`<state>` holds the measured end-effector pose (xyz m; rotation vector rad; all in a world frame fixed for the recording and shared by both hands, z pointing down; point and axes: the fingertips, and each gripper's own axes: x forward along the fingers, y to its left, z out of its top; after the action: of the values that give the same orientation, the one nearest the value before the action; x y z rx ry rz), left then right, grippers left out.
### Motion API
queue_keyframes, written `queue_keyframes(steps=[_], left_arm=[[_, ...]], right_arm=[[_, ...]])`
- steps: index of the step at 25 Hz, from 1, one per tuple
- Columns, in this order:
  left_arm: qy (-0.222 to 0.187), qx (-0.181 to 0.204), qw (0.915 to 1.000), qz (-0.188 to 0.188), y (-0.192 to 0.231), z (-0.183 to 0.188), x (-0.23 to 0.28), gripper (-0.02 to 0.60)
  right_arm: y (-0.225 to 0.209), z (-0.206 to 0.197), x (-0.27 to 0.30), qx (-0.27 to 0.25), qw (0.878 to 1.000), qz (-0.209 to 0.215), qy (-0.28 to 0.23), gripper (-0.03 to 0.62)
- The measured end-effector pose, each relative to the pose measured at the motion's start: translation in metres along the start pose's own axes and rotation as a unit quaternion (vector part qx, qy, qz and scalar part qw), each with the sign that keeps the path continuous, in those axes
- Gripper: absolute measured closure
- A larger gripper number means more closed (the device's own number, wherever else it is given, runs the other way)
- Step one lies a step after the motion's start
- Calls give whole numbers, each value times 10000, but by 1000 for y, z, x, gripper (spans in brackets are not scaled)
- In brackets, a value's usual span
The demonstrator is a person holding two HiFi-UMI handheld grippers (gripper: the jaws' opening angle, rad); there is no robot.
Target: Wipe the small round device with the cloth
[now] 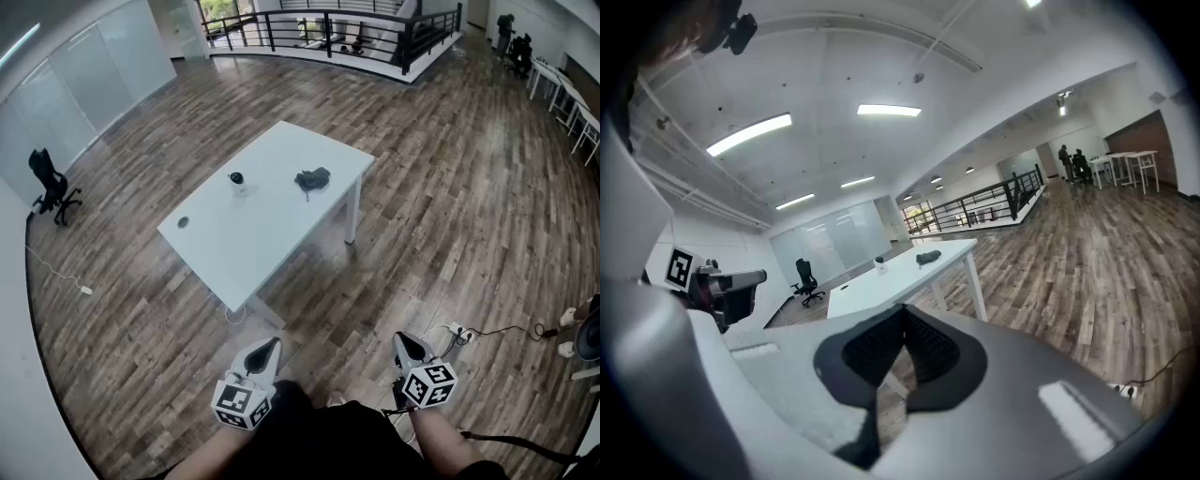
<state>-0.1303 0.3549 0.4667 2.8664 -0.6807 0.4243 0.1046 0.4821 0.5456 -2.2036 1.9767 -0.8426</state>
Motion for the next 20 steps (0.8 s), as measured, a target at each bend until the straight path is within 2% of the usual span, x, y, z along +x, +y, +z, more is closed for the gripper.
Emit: queue_keyframes(steps=[6,12,20], left_arm=[[55,81,9999,-91,20,9,32,575],[-251,154,9994,-199,45,36,95,575],[-420,162,9965,-698,78,89,186,575]], right_arm=[[-17,11,24,110,9999,-49,-98,592],[-39,33,42,-83,9997,-221,-88,592],[-72,92,82,102,9972,-685,-277,592]])
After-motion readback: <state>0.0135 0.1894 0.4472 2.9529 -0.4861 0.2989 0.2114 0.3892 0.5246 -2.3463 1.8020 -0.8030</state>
